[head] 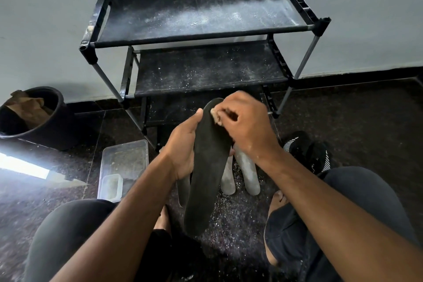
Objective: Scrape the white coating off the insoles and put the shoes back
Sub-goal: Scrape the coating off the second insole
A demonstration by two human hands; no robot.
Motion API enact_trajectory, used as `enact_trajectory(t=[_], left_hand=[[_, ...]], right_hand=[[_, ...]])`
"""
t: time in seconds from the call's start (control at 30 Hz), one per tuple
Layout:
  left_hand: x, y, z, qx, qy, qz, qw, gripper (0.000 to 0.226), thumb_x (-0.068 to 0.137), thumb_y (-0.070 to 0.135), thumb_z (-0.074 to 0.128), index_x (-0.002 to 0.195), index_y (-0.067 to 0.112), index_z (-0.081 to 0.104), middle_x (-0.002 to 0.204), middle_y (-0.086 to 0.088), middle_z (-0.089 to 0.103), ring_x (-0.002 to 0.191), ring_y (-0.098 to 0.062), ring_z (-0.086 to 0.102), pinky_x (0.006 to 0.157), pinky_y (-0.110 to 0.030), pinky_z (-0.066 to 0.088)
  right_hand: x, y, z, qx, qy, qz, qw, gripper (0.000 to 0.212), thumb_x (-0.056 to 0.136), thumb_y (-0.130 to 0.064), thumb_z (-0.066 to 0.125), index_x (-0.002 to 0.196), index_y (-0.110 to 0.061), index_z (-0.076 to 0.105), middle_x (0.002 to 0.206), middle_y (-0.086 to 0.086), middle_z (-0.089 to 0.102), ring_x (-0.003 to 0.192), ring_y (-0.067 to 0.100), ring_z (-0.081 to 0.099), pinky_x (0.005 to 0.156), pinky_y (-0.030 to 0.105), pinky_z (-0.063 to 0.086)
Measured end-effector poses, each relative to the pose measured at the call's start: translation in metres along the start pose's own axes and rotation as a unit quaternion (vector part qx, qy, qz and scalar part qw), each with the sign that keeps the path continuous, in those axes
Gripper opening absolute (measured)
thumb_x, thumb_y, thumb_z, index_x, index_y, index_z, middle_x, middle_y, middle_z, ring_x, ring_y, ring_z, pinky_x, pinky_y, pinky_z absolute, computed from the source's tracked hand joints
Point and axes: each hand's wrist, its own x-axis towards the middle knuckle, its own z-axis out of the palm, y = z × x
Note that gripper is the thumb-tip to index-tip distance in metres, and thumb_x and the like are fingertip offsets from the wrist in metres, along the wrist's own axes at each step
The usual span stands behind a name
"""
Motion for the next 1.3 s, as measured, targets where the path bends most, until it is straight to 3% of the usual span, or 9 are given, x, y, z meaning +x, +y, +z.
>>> enact_trajectory(t=[0.13,0.23,0.43,0.6,0.7,0.97,1.13,1.23,1.3], left_hand=[[0.000,-0.005,0.002,0.027,-0.020,-0.023,0.999,0.059,0.110,0.050,0.033,0.142,0.007,0.059,0.135,-0.021,0.065,0.116,-0.036,0.067,0.110,-0.065,0.044],[0.002,-0.002,-0.001,0.011,0.013,-0.007,1.000,0.059,0.109,0.050,0.036,0.125,0.005,0.071,0.121,-0.022,0.071,0.108,-0.032,0.071,0.092,-0.049,0.060],[0.005,0.007,-0.017,0.025,0.040,0.026,0.999,0.067,0.110,0.051,0.025,0.140,0.005,0.062,0.143,-0.014,0.063,0.128,-0.024,0.063,0.104,-0.034,0.050],[0.004,0.006,-0.006,-0.010,0.015,0.013,1.000,0.061,0.109,0.050,0.033,0.116,0.003,0.071,0.103,-0.018,0.076,0.091,-0.028,0.076,0.079,-0.041,0.064],[0.001,0.004,-0.002,0.006,-0.003,0.010,1.000,0.064,0.109,0.053,0.034,0.133,0.002,0.064,0.121,-0.021,0.072,0.104,-0.033,0.073,0.090,-0.053,0.061],[0.003,0.013,-0.017,-0.011,0.026,0.056,0.998,0.076,0.107,0.063,0.023,0.141,0.006,0.061,0.134,-0.017,0.068,0.130,-0.031,0.061,0.107,-0.039,0.052],[0.000,0.018,-0.015,-0.014,-0.006,0.049,0.999,0.077,0.108,0.062,0.023,0.148,0.003,0.052,0.146,-0.017,0.059,0.133,-0.026,0.059,0.109,-0.037,0.051],[0.000,0.014,-0.011,-0.011,-0.021,0.023,0.999,0.076,0.107,0.061,0.026,0.149,0.002,0.050,0.115,-0.014,0.074,0.105,-0.020,0.074,0.089,-0.033,0.061],[-0.001,0.013,-0.009,-0.002,-0.026,0.025,0.999,0.077,0.107,0.062,0.028,0.149,0.001,0.049,0.129,-0.016,0.070,0.117,-0.022,0.069,0.098,-0.035,0.057]], right_hand=[[-0.001,0.001,-0.004,-0.005,0.064,0.019,0.998,0.006,0.086,-0.002,0.072,0.088,-0.007,0.075,0.090,0.000,0.064,0.082,0.008,0.061,0.076,0.014,0.049],[-0.011,-0.007,0.010,0.036,-0.003,0.001,0.999,0.010,0.082,0.000,0.073,0.088,-0.007,0.077,0.090,0.000,0.066,0.084,0.010,0.063,0.079,0.023,0.053],[-0.030,-0.017,0.027,0.073,-0.151,-0.031,0.985,0.013,0.080,0.001,0.070,0.086,-0.008,0.078,0.089,-0.001,0.067,0.081,0.009,0.064,0.074,0.029,0.053],[-0.008,-0.006,0.009,-0.013,-0.019,-0.041,0.999,0.009,0.087,-0.007,0.066,0.082,-0.005,0.073,0.087,0.005,0.062,0.085,0.019,0.059,0.080,0.029,0.048],[-0.004,0.000,-0.001,-0.056,0.059,-0.026,0.996,0.006,0.089,-0.003,0.066,0.089,-0.004,0.072,0.092,0.005,0.062,0.090,0.017,0.057,0.084,0.019,0.045],[-0.039,-0.019,0.031,0.008,-0.121,-0.077,0.990,0.010,0.086,0.000,0.069,0.093,-0.003,0.075,0.094,0.006,0.062,0.088,0.016,0.060,0.084,0.028,0.051],[-0.025,-0.014,0.023,0.025,-0.058,-0.050,0.997,0.009,0.087,0.002,0.069,0.093,-0.003,0.073,0.092,0.005,0.060,0.085,0.016,0.060,0.086,0.028,0.052],[-0.023,-0.013,0.021,0.012,-0.027,-0.045,0.999,0.012,0.089,-0.001,0.068,0.101,-0.001,0.072,0.095,0.006,0.061,0.087,0.018,0.061,0.092,0.028,0.051],[-0.025,-0.014,0.022,0.020,-0.018,-0.034,0.999,0.020,0.090,-0.003,0.069,0.109,-0.001,0.070,0.100,0.006,0.064,0.094,0.018,0.063,0.093,0.036,0.052]])
